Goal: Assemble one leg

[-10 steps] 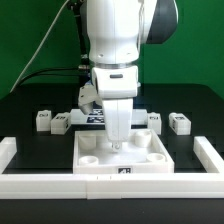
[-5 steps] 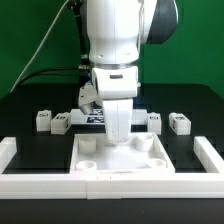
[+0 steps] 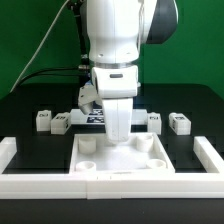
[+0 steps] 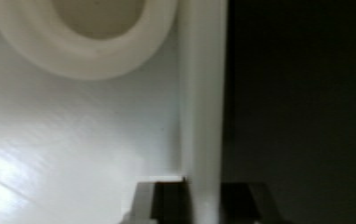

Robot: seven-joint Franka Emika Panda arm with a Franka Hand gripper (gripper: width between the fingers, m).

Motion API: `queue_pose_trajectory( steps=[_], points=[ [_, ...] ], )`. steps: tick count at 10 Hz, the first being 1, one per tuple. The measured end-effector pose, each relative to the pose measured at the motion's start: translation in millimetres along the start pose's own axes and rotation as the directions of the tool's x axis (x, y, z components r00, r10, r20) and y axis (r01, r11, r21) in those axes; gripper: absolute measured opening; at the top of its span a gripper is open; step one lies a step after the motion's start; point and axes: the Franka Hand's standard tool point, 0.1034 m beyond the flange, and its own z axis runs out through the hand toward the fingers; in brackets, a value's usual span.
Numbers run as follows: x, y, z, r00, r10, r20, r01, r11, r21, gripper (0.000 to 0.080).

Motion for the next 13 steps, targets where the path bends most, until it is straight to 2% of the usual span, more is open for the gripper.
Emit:
queue_pose_trajectory(
  steps=[1, 2, 4, 6, 8, 10, 11, 12, 13],
  points=[
    [5.4, 1.5, -0.5, 1.000, 0.016, -0.003, -0.016, 1.000, -0.006, 0.0064],
    [17.4, 3.4, -1.1, 0.999, 0.033, -0.009, -0.033, 0.999, -0.016, 0.0064],
    [45.9, 4.6, -2.3, 0.999, 0.021, -0.025, -0.022, 1.000, -0.020, 0.0064],
    [61.5, 5.4, -2.3, 0.999, 0.017, -0.035, -0.018, 1.000, -0.015, 0.0064],
    [72.2, 7.1, -2.9, 0.998, 0.045, -0.039, -0.046, 0.999, -0.016, 0.0064],
    [71.9, 6.5, -2.3, 0.997, 0.067, -0.038, -0.067, 0.998, -0.014, 0.0064],
    [71.5, 6.4, -2.2, 0.997, 0.068, -0.038, -0.068, 0.998, -0.014, 0.0137],
    [71.3, 6.3, -2.2, 0.997, 0.068, -0.039, -0.069, 0.998, -0.014, 0.0272],
    [71.0, 6.3, -2.1, 0.997, 0.069, -0.039, -0.069, 0.997, -0.014, 0.0457]
  ],
)
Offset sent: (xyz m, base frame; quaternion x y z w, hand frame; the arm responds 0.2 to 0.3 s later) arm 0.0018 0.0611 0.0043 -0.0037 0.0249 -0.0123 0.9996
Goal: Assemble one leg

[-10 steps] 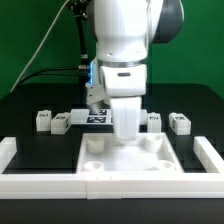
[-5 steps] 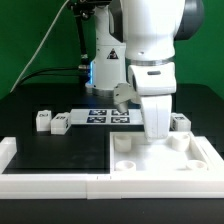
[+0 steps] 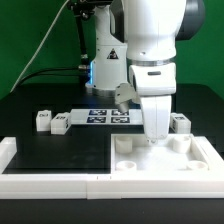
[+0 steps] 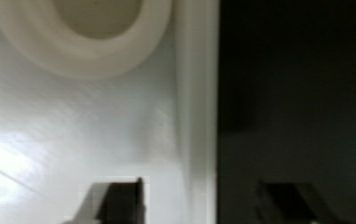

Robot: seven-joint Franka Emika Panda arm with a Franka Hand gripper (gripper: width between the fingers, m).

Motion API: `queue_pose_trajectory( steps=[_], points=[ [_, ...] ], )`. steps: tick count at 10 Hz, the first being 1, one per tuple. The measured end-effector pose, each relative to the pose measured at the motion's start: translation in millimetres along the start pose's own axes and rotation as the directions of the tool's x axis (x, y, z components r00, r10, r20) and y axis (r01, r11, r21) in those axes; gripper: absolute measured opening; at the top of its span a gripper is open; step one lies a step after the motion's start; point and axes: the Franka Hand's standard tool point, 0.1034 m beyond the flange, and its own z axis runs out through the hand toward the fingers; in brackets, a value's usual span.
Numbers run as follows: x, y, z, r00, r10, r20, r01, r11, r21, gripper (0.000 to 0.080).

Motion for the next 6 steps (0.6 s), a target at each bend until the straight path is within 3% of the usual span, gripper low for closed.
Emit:
queue_pose_trajectory(
  steps=[1, 2, 6],
  points=[
    [-0.2, 0.0, 0.1, 1.000, 0.000, 0.000, 0.000, 1.000, 0.000, 0.0457],
    [-0.4, -0.1, 0.1, 1.000, 0.001, 0.000, -0.001, 1.000, 0.000, 0.0585],
    [-0.8, -0.2, 0.3, 1.000, 0.001, 0.000, -0.001, 1.000, 0.001, 0.0649]
  ],
)
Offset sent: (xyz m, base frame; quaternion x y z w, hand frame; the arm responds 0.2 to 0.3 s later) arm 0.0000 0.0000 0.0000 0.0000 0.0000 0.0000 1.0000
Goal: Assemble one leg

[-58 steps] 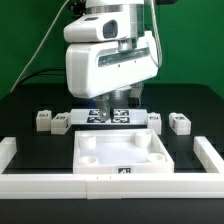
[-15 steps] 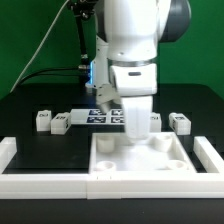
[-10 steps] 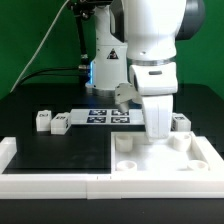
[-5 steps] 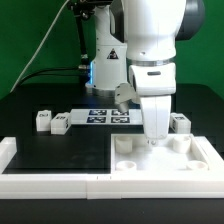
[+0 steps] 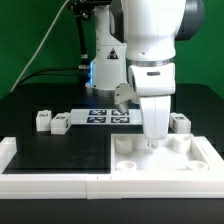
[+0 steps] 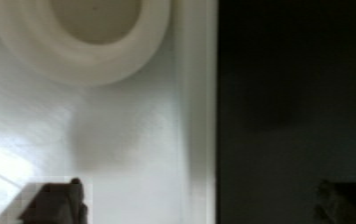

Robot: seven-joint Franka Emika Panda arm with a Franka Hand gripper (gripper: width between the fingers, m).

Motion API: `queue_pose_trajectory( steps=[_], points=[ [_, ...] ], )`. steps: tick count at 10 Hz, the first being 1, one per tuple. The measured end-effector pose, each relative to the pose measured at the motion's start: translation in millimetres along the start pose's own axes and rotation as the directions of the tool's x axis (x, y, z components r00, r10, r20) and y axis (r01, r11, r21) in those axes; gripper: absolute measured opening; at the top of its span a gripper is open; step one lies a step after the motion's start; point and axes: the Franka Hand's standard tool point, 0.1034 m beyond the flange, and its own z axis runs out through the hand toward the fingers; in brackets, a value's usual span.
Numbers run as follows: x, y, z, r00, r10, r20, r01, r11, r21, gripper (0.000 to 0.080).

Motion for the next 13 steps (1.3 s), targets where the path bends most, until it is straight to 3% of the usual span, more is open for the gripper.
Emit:
queue_pose_trajectory(
  steps=[2, 5, 6, 8, 12, 13],
  points=[
    [2.9, -3.7, -9.8, 0.997, 0.075, 0.004, -0.075, 0.997, -0.012, 0.0649],
    [20.7, -37.0, -38.9, 0.955, 0.296, 0.013, -0.296, 0.954, -0.044, 0.0649],
    [27.4, -41.8, -41.4, 0.939, 0.343, 0.012, -0.342, 0.939, -0.047, 0.0649],
    [24.9, -40.9, -39.3, 0.937, 0.350, 0.012, -0.349, 0.936, -0.044, 0.0649],
    [28.0, -42.1, -38.8, 0.710, 0.705, -0.008, -0.704, 0.709, -0.041, 0.0649],
    [32.1, -46.9, -35.8, 0.574, 0.818, -0.022, -0.818, 0.574, -0.036, 0.0649]
  ],
)
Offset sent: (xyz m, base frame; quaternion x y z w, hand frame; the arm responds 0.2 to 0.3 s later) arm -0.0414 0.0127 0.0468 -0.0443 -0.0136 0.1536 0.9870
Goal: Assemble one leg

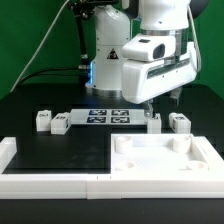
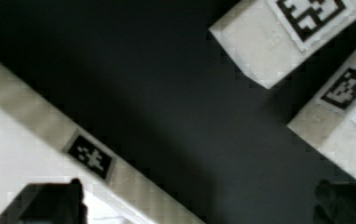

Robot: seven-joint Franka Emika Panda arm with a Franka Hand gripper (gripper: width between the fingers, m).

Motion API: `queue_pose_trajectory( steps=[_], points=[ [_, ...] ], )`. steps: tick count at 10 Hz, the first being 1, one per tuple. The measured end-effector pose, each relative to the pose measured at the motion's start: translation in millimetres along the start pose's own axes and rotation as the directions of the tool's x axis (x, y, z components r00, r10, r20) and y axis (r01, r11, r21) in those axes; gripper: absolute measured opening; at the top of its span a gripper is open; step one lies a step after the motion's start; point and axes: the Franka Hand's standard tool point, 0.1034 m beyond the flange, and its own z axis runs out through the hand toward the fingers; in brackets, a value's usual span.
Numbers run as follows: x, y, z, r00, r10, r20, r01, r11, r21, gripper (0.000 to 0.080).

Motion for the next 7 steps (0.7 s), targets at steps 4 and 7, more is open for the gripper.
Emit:
queue_pose_trajectory(
  steps=[4, 7],
  points=[
    [0.7, -38.4, 12.7, 0.945, 0.325, 0.014, -0.326, 0.945, 0.014, 0.0649],
    [0.1, -42.2, 13.4, 0.949, 0.310, 0.062, -0.311, 0.950, 0.015, 0.0649]
  ],
)
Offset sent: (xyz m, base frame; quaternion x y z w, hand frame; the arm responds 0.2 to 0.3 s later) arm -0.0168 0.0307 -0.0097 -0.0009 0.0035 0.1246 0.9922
